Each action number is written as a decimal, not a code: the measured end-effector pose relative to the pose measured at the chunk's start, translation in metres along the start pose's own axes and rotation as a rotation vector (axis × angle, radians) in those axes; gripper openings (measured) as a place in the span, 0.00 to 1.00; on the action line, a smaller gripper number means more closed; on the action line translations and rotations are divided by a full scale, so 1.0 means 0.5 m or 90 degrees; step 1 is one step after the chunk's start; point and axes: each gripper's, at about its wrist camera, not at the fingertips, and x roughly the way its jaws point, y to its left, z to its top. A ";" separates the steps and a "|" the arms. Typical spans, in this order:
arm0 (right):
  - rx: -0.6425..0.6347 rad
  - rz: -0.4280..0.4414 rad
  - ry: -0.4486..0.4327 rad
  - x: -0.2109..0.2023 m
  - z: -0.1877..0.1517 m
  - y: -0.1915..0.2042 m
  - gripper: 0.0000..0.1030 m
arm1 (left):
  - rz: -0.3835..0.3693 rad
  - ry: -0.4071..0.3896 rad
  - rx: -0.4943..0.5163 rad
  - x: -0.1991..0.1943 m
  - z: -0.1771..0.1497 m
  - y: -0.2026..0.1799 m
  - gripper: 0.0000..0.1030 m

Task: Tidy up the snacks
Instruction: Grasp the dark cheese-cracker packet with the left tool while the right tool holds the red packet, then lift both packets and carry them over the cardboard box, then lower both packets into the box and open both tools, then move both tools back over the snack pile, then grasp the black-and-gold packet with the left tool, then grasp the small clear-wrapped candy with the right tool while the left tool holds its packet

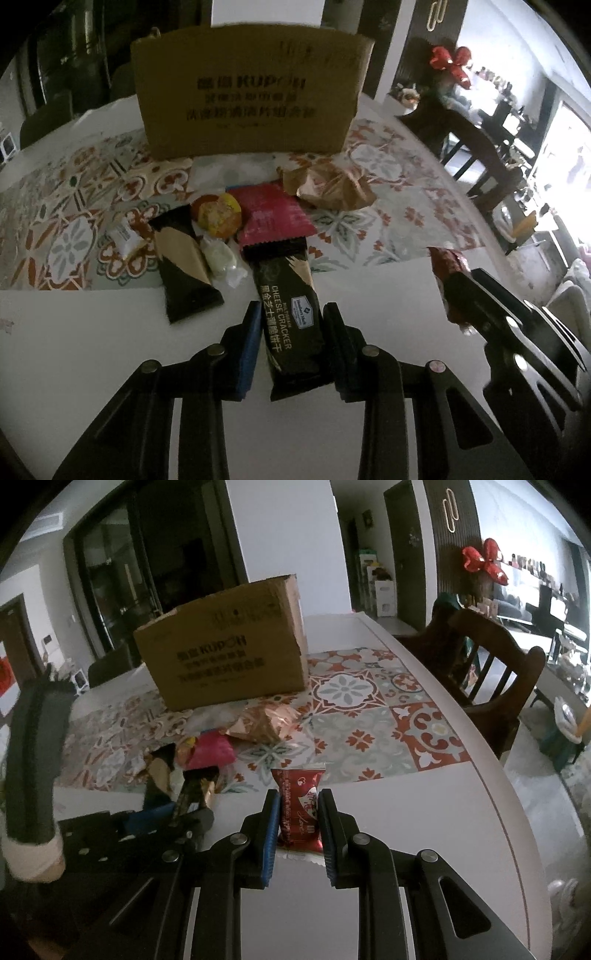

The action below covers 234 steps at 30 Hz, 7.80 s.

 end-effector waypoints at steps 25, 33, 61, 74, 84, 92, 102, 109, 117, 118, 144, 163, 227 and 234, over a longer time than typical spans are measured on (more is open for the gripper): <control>-0.034 0.013 -0.117 -0.110 0.119 0.110 0.21 | -0.057 -0.228 0.043 -0.230 0.103 0.098 0.32; -0.044 0.031 -0.152 -0.101 0.196 0.138 0.21 | -0.038 -0.251 0.056 -0.247 0.171 0.128 0.32; -0.107 0.058 -0.096 0.109 0.476 0.153 0.21 | -0.029 -0.184 0.068 -0.144 0.467 0.166 0.32; -0.097 0.040 -0.026 0.218 0.513 0.135 0.26 | -0.034 -0.109 0.045 -0.034 0.518 0.183 0.42; -0.100 -0.003 -0.062 0.180 0.489 0.141 0.53 | 0.022 -0.168 0.077 -0.094 0.478 0.180 0.69; -0.100 -0.006 -0.102 0.101 0.445 0.151 0.60 | 0.053 -0.221 0.105 -0.179 0.406 0.184 0.78; -0.095 0.019 -0.105 0.045 0.371 0.179 0.61 | 0.047 -0.241 0.090 -0.242 0.319 0.220 0.78; -0.115 0.012 -0.113 0.024 0.317 0.196 0.61 | 0.070 -0.247 0.089 -0.259 0.246 0.228 0.78; -0.140 -0.015 -0.130 0.002 0.250 0.196 0.61 | 0.092 -0.247 0.086 -0.245 0.161 0.225 0.78; -0.144 -0.025 -0.134 0.000 0.239 0.195 0.61 | 0.092 -0.245 0.085 -0.241 0.152 0.224 0.78; -0.135 -0.027 -0.009 0.089 0.080 0.119 0.61 | -0.005 -0.041 0.001 -0.015 0.053 0.187 0.53; -0.089 -0.029 0.007 0.123 0.076 0.086 0.61 | 0.056 -0.007 -0.038 0.080 0.081 0.169 0.43; -0.168 0.084 0.123 0.210 0.028 0.244 0.19 | 0.006 -0.061 -0.062 -0.034 0.023 0.272 0.31; -0.160 0.093 0.092 0.164 0.036 0.248 0.19 | 0.001 -0.083 -0.053 -0.063 0.025 0.262 0.31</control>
